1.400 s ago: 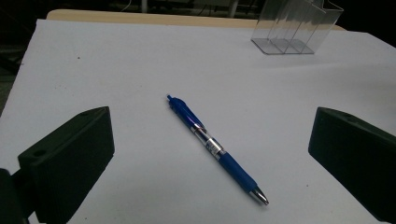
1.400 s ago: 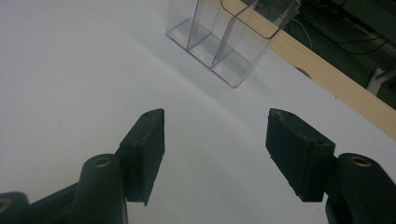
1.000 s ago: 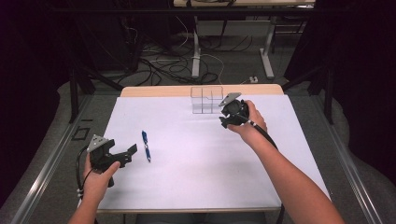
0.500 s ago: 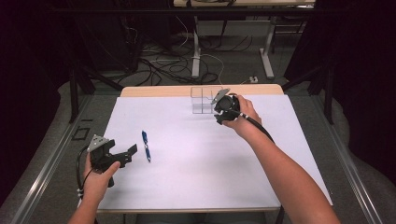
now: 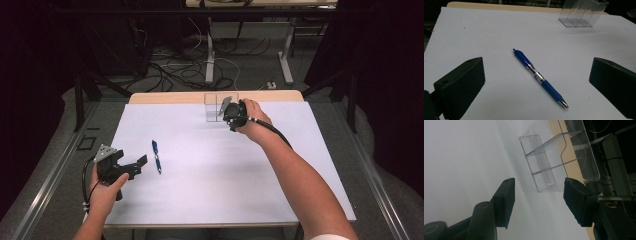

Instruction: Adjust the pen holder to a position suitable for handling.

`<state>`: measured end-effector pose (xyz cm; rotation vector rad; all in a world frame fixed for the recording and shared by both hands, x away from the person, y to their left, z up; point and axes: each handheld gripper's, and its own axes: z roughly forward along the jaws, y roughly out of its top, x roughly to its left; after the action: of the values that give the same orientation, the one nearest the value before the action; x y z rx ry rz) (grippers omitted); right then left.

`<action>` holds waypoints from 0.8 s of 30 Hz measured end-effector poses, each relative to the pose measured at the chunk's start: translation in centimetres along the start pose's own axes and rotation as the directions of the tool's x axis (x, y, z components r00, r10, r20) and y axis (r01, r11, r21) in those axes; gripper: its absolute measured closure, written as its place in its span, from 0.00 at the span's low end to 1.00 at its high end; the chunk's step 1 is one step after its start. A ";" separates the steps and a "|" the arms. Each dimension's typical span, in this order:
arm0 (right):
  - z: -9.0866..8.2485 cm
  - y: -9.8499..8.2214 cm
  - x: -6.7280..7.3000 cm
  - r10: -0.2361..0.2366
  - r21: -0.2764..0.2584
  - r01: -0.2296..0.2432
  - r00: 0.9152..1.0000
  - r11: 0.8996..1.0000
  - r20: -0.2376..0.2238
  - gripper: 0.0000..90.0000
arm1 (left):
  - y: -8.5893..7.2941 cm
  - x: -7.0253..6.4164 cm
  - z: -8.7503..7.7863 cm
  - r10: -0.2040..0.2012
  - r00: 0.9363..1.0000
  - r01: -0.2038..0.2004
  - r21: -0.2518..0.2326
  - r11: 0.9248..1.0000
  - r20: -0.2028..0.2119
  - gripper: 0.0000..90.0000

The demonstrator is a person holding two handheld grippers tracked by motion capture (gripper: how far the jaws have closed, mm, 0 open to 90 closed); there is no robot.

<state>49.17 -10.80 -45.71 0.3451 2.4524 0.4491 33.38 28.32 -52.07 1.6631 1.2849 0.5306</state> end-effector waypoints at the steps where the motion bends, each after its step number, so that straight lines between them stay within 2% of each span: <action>1: 0.1 0.2 -0.1 -0.015 0.001 0.015 1.000 1.000 -0.004 0.48 | 0.0 0.0 0.0 0.000 1.000 0.000 0.000 1.000 0.000 0.00; 6: 0.6 0.9 -0.4 -0.089 0.012 0.089 0.996 0.996 -0.016 0.48 | 0.0 0.0 0.1 -0.007 1.000 0.007 -0.003 1.000 0.000 0.00; 7: 0.7 1.1 -0.3 -0.084 0.017 0.084 0.996 0.996 -0.023 0.48 | 0.0 0.0 0.1 -0.009 1.000 0.009 -0.004 1.000 0.001 0.00; 8: 0.9 1.2 -0.5 -0.114 0.009 0.114 0.993 0.993 -0.021 0.48 | 0.0 0.0 0.0 -0.004 1.000 0.004 0.006 1.000 0.002 0.00; 10: 1.1 1.6 -0.7 -0.143 0.015 0.144 0.989 0.989 -0.033 0.47 | 0.0 0.0 0.0 -0.003 1.000 0.003 0.009 1.000 0.001 0.00; 12: 1.4 1.9 -0.7 -0.149 0.008 0.149 0.988 0.989 -0.032 0.46 | 0.0 0.0 0.0 -0.004 1.000 0.004 0.007 1.000 0.001 0.00; 14: 1.9 2.1 -1.0 -0.195 -0.017 0.195 0.981 0.981 -0.019 0.45 | 0.0 0.1 0.1 -0.003 1.000 0.003 0.009 1.000 0.002 0.00; 15: 1.8 2.3 -1.2 -0.212 0.016 0.213 0.977 0.977 -0.038 0.44 | 0.0 0.1 0.1 -0.003 1.000 0.003 0.009 1.000 0.003 0.00; 16: 2.1 2.4 -1.2 -0.206 -0.014 0.206 0.978 0.979 -0.023 0.43 | 0.0 0.1 0.1 -0.004 1.000 0.004 0.010 1.000 0.002 0.00; 18: 2.0 2.7 -1.5 -0.226 0.008 0.227 0.973 0.974 -0.035 0.41 | 0.0 0.1 0.2 -0.004 1.000 0.004 0.014 1.000 0.001 0.00; 20: 2.3 2.9 -1.6 -0.224 -0.002 0.224 0.974 0.975 -0.034 0.39 | 0.0 0.1 0.2 -0.004 1.000 0.004 0.014 1.000 0.001 0.00; 22: 2.5 3.0 -1.8 -0.240 0.003 0.240 0.970 0.971 -0.043 0.37 | 0.0 0.1 0.2 -0.003 1.000 0.003 0.013 1.000 0.001 0.00; 24: 2.7 3.3 -2.0 -0.241 0.015 0.242 0.970 0.970 -0.039 0.36 | 0.0 0.1 0.2 -0.003 1.000 0.003 0.012 1.000 -0.002 0.00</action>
<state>52.84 -7.90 -45.39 0.0440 2.4951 0.3288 33.54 28.37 -52.17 1.6706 1.2948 0.5235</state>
